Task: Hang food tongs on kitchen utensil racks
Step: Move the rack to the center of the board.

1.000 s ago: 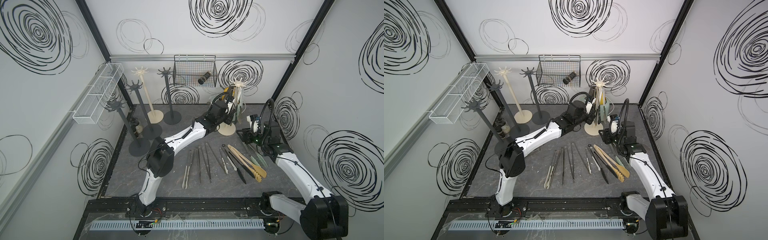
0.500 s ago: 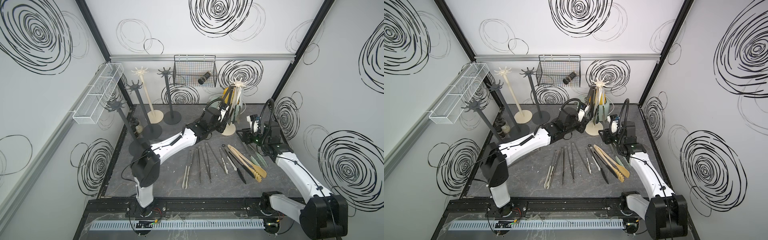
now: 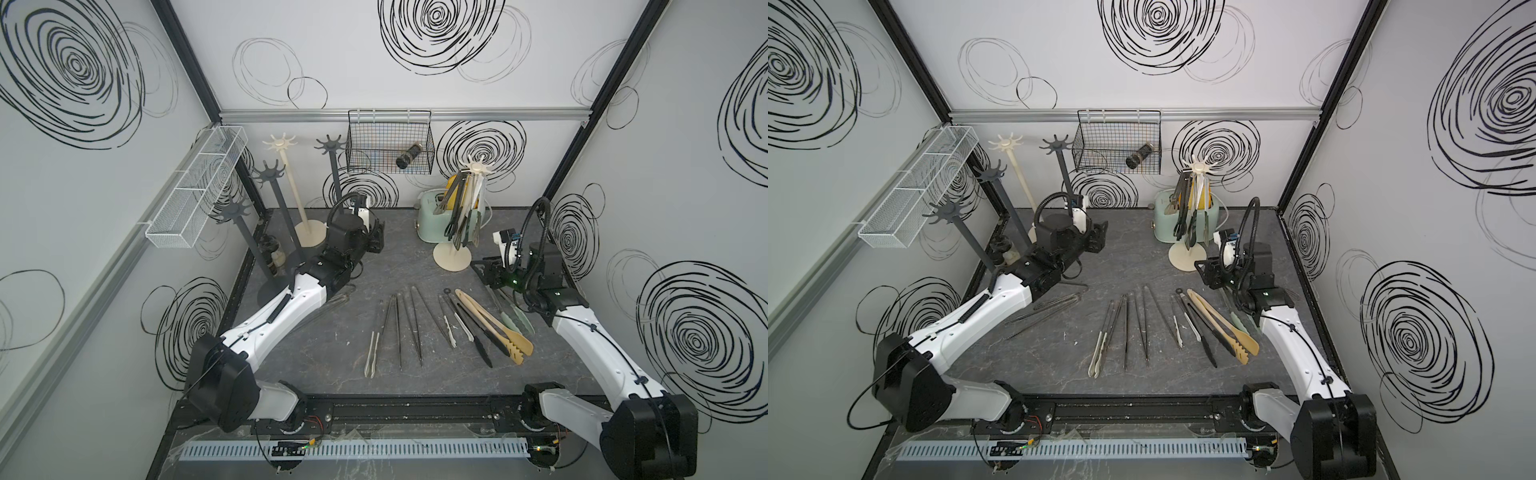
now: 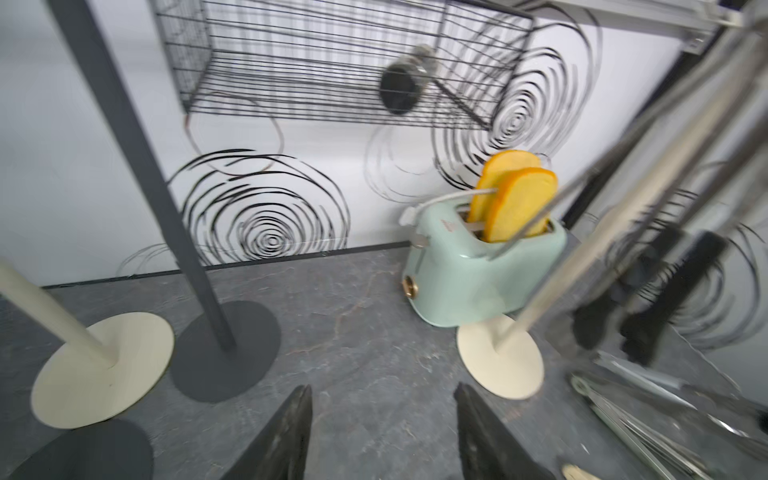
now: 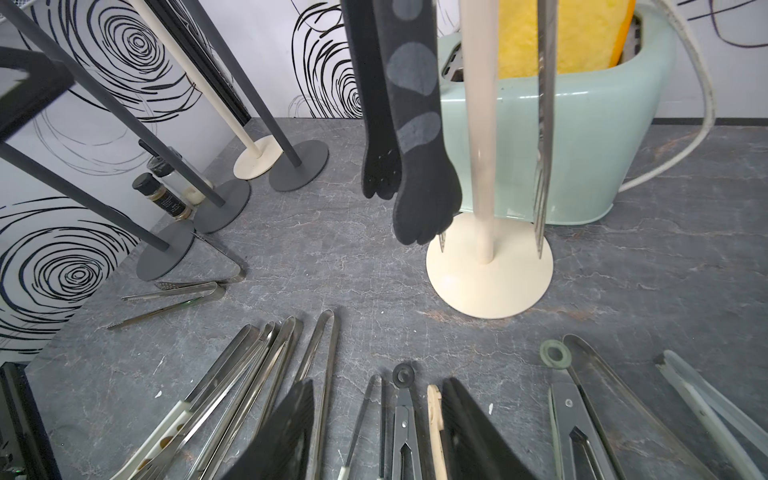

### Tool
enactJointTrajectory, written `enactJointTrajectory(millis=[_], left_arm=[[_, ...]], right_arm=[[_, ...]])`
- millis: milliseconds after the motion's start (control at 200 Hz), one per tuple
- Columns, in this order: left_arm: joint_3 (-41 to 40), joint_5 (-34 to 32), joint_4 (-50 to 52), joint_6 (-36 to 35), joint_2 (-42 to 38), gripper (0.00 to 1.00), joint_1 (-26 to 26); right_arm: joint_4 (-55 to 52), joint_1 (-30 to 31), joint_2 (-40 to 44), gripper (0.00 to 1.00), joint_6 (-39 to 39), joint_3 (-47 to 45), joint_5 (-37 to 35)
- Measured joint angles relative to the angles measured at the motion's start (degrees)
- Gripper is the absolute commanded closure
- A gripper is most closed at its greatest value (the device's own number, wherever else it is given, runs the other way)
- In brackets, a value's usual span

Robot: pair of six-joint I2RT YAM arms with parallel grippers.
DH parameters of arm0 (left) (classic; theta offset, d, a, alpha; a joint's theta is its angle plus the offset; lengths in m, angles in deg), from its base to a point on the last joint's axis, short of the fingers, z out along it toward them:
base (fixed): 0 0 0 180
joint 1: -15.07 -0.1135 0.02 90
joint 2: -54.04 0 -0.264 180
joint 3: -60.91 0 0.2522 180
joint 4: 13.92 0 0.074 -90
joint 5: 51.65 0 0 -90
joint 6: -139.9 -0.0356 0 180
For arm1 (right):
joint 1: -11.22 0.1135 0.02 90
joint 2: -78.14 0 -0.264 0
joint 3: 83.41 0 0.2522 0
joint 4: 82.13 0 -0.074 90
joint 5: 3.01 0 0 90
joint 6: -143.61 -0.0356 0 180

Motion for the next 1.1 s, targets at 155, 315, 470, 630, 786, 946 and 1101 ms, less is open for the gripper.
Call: enactJointTrajectory(millis=[155,315,470,630,786,946,1101], left_arm=[[-0.3,3.2,-7.8,-0.1,5.7,0.26,-8.7],[0.2,7.1,-16.2,-1.2,12.7,0.22,-14.4],[2.1,10.7,-22.3,-2.8,18.6,0.21,-17.4],[4.6,15.1,-28.6,-4.3,23.4,0.21,-19.3],[8.9,17.9,-31.8,-4.7,28.0,0.22,-21.2],[13.0,19.8,-33.4,-5.2,32.7,0.23,-22.8],[17.7,21.5,-34.2,-6.0,37.3,0.24,-23.0]], right_arm=[[0.0,0.1,0.2,0.47,0.0,-0.5,0.2],[0.0,0.5,0.2,0.47,0.1,-0.7,0.2],[0.0,0.5,0.2,0.46,0.1,-0.7,0.2],[0.0,0.6,0.0,0.45,0.1,-0.7,0.1],[0.0,0.8,-0.1,0.43,0.1,-0.7,0.1],[0.0,0.9,-0.3,0.43,0.1,-0.7,-0.2],[0.0,0.9,-1.8,0.43,0.1,-0.7,-0.3]])
